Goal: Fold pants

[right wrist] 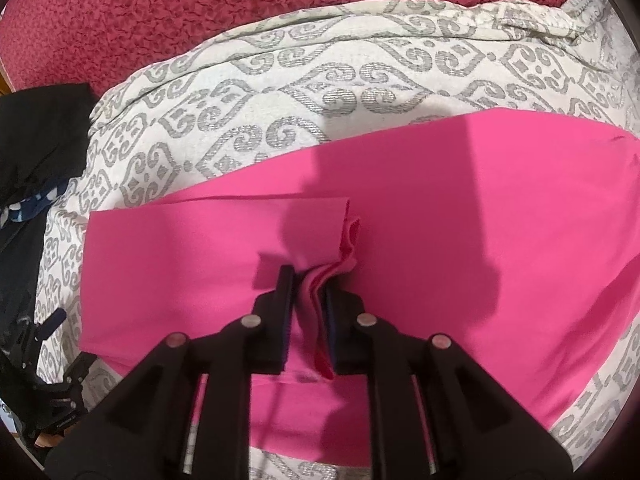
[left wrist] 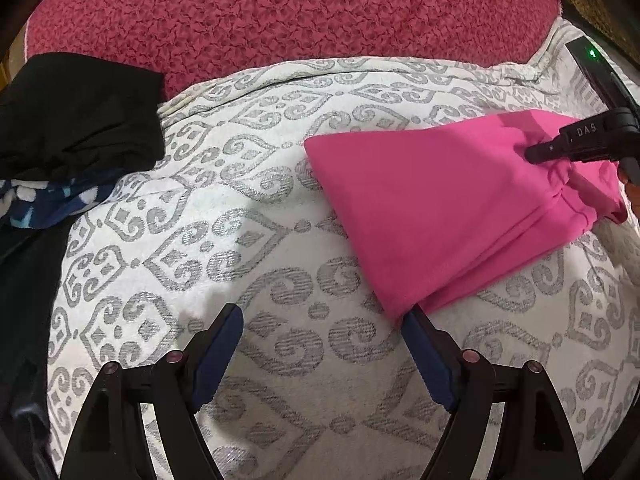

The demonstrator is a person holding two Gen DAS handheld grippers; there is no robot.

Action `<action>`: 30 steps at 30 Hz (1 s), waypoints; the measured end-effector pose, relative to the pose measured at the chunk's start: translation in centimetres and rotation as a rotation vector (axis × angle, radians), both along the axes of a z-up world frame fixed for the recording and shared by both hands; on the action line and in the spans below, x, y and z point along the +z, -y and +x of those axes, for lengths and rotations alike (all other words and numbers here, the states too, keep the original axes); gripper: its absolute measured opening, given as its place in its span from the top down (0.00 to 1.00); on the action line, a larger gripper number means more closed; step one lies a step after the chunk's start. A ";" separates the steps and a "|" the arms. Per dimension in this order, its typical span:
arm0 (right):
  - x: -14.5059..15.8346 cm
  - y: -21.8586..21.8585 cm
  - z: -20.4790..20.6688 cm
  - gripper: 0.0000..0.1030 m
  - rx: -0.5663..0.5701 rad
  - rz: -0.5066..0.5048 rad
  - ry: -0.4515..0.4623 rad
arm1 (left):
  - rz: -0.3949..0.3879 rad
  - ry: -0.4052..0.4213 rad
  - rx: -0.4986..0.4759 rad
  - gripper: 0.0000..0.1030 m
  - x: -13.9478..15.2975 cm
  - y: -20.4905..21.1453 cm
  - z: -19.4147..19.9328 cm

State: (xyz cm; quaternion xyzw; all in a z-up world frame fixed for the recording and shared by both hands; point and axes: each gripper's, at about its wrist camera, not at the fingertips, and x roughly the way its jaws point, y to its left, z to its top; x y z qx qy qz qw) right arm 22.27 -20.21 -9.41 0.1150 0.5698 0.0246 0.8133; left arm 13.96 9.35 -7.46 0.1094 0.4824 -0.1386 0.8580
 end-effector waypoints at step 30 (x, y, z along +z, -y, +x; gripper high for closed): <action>4.6 6.3 -9.3 0.82 -0.153 -0.073 0.073 | -0.145 0.066 0.126 0.19 0.8 -0.2 1.1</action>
